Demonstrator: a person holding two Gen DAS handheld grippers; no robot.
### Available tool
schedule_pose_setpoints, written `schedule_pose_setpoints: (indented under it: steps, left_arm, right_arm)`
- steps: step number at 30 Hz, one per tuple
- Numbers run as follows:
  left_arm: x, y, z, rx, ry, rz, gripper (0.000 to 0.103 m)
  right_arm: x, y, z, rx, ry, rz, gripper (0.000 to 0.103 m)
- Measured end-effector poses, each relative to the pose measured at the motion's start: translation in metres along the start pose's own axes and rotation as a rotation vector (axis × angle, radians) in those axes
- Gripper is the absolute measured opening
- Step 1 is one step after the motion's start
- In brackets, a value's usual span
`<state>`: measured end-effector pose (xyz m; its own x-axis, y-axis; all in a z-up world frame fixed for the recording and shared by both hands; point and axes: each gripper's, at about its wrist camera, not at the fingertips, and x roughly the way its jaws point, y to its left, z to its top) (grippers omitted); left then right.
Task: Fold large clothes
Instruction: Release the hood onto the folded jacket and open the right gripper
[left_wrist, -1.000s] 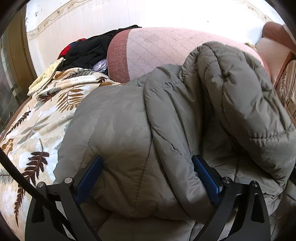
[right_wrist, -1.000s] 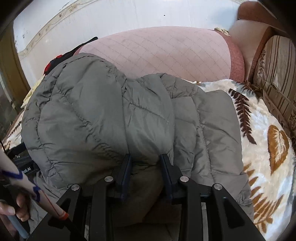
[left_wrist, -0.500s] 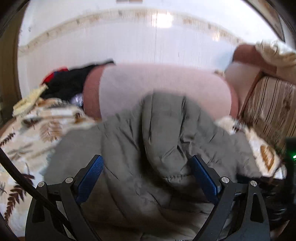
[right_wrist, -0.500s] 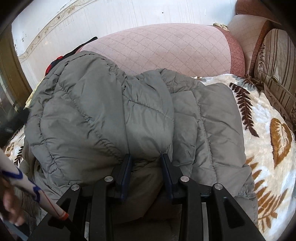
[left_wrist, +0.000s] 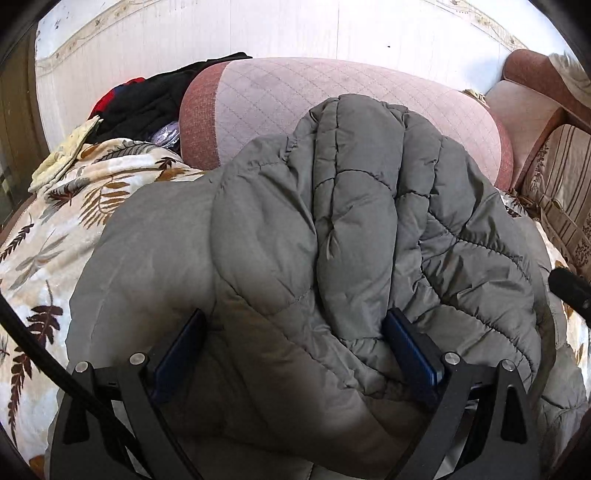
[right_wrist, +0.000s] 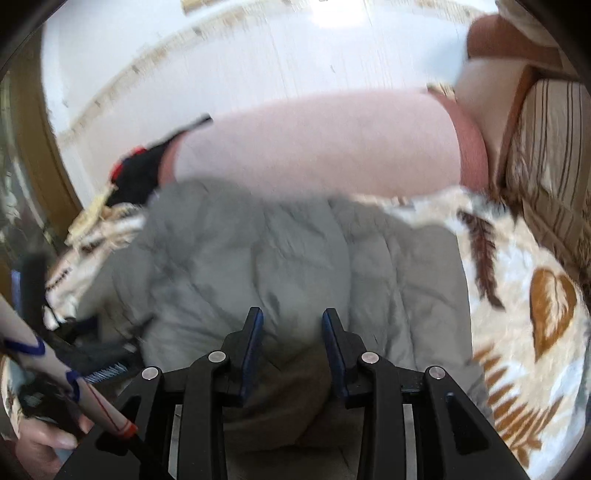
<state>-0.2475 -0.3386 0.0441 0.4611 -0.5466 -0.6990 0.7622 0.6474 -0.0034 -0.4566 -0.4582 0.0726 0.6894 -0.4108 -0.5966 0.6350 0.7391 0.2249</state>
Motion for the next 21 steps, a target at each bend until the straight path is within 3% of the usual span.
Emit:
schedule_pose_setpoints:
  steps: [4,8,10,21]
  left_arm:
    - [-0.007,0.000,-0.007,0.007,-0.005,0.007,0.097]
    - [-0.010,0.000,-0.011,0.013,-0.005,0.008,0.097]
    - [-0.010,0.000,-0.012,0.019,-0.007,0.013,0.097]
    - [-0.009,0.000,-0.013,0.021,-0.008,0.014,0.097]
  right_arm:
    - [0.005,0.015,-0.004,-0.042,-0.001,0.036,0.036]
    - [0.035,0.015,-0.014,-0.063,0.123,0.004,0.036]
    - [0.039,0.012,-0.020,-0.047,0.144,0.009,0.036]
    - [0.042,0.019,-0.023,-0.080,0.145,-0.009,0.037]
